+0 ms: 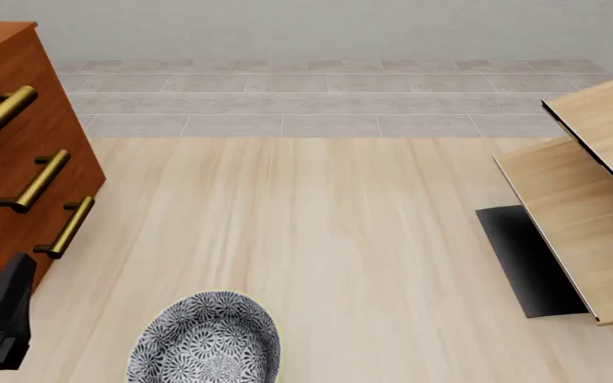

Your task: Put the wine bottle on the wine rack.

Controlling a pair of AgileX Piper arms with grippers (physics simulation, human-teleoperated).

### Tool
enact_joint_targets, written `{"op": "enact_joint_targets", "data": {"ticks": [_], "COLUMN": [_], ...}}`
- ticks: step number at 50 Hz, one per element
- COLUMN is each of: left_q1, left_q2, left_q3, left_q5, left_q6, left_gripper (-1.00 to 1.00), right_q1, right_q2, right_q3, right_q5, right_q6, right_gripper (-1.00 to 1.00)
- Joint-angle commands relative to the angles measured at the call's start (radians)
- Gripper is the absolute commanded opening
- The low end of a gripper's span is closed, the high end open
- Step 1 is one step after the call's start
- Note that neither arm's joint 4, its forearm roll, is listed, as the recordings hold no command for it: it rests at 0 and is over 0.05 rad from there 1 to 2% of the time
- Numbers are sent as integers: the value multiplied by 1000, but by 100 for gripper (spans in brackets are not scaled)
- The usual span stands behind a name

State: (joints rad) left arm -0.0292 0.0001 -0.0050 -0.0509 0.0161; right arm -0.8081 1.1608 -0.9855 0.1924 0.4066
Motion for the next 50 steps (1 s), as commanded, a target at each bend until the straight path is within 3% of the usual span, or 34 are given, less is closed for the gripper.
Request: {"op": "enact_joint_targets", "data": {"ticks": [1,50], "left_q1": [2,12], "left_q2": [0,0], "left_q3": [2,4], "left_q5": [1,2], "left_q6": [3,5], "left_gripper": [100,100], "right_q1": [2,-38], "right_q2": [52,91], "right_q3": [65,84], "right_q5": [2,-41], "right_q6": [32,40], "right_gripper": [-100,-100]}}
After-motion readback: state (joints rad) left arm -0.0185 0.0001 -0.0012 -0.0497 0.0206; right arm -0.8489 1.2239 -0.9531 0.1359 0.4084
